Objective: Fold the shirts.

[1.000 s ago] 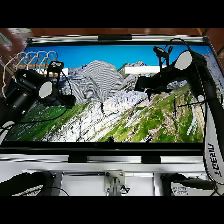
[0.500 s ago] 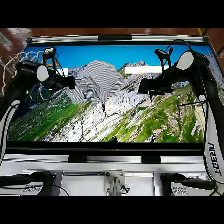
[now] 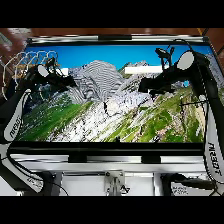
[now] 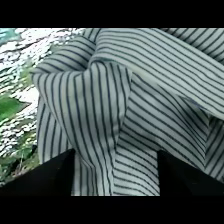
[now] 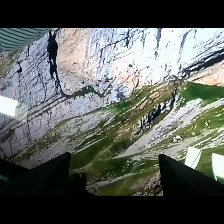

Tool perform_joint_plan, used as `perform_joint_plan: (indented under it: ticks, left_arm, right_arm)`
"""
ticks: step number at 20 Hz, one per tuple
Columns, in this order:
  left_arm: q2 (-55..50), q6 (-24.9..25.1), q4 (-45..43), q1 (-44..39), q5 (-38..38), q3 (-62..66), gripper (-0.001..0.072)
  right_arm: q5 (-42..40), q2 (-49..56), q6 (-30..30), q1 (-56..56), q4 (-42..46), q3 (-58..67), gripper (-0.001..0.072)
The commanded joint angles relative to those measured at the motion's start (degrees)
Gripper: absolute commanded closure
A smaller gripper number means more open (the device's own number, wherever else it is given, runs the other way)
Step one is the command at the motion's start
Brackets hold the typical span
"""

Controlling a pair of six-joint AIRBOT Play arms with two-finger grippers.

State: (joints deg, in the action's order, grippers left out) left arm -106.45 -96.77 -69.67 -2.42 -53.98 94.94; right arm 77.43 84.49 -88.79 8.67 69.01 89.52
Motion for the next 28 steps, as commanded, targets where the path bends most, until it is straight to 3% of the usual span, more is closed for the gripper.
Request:
perform_joint_plan:
  ticks: [1,2,4,8,13,16,20,28]
  left_arm:
    - [-3.9,3.1,2.9,-0.1,3.7,0.4,0.0421]
    - [-4.0,3.2,2.9,-0.1,3.6,0.4,0.0655]
    - [-2.8,3.6,3.1,-0.1,2.7,0.4,0.0651]
    - [3.9,12.1,-2.6,-2.0,-5.6,0.4,0.0652]
    - [12.7,12.3,-9.9,-5.4,-11.7,-2.1,0.0652]
    - [19.2,12.3,-9.9,-7.7,-11.9,-8.6,0.0652]
    - [28.5,9.1,-9.9,-12.5,-7.8,-23.2,0.0652]
    - [41.2,-6.1,-9.9,-21.3,5.7,-49.2,0.0652]
  right_arm:
    - [-1.5,0.2,-0.8,0.1,-1.7,0.0,0.0039]
    - [-2.0,0.5,-0.9,0.4,-3.0,0.0,0.0039]
    - [-4.5,2.0,-2.0,1.9,-4.3,0.0,0.0038]
    - [-14.5,7.3,-5.7,8.1,-7.8,0.0,0.0038]
    - [-31.4,14.2,-9.2,14.7,-16.0,0.0,0.0039]
    - [-34.8,15.4,-8.4,15.1,-21.4,0.0,0.0039]
    - [-31.2,15.3,-8.4,14.7,-22.9,0.0,0.0040]
    - [-11.4,15.3,-3.7,14.8,-20.3,0.0,0.0041]
